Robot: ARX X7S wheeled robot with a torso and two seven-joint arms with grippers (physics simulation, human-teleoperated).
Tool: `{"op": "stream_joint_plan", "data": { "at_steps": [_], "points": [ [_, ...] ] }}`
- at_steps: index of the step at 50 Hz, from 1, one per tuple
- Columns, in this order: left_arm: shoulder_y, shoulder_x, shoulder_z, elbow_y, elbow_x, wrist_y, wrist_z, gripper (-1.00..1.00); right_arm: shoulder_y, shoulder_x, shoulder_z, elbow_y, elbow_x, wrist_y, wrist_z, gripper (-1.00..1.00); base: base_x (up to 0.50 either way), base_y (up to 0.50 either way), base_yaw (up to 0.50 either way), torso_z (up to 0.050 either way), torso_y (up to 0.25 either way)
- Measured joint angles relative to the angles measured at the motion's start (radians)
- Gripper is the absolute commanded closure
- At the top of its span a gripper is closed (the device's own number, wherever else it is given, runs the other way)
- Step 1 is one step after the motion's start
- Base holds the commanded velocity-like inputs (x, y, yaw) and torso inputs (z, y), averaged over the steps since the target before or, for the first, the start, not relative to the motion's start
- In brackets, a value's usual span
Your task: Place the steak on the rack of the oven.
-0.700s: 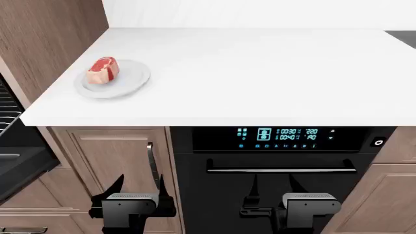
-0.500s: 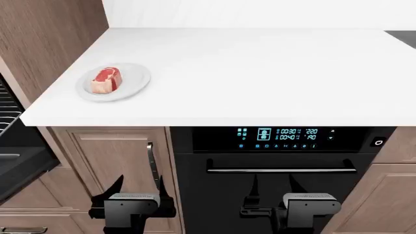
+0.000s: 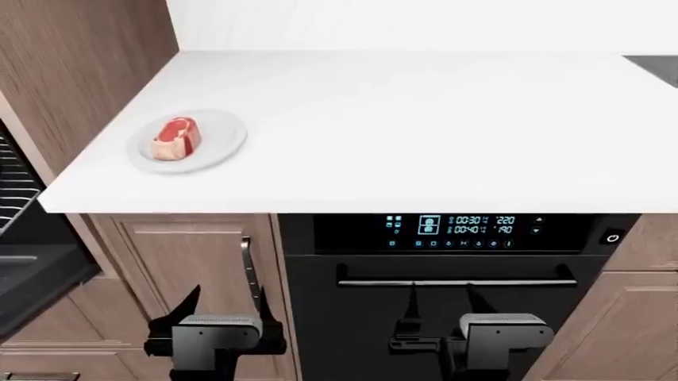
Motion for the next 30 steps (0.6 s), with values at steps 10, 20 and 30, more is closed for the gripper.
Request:
{"op": "stream_joint_plan", "data": {
  "at_steps": [10, 20, 30],
  "points": [
    [0.000, -0.013, 0.017, 0.008, -0.010, -0.007, -0.014, -1.00, -0.001, 0.012, -0.018, -0.007, 0.018, -0.002, 0.011, -1.00, 0.00, 0.00, 0.00, 0.050, 0.007],
    [0.013, -0.038, 0.021, 0.118, -0.047, -0.095, -0.017, -1.00, -0.012, 0.031, -0.041, -0.102, 0.023, 0.051, 0.031, -1.00, 0.00, 0.00, 0.00, 0.050, 0.006],
    [0.014, -0.121, 0.022, 0.439, -0.063, -0.422, -0.012, -1.00, -0.005, 0.087, -0.046, -0.402, 0.117, 0.335, 0.037, -1.00, 0.00, 0.00, 0.00, 0.050, 0.005]
  ]
}}
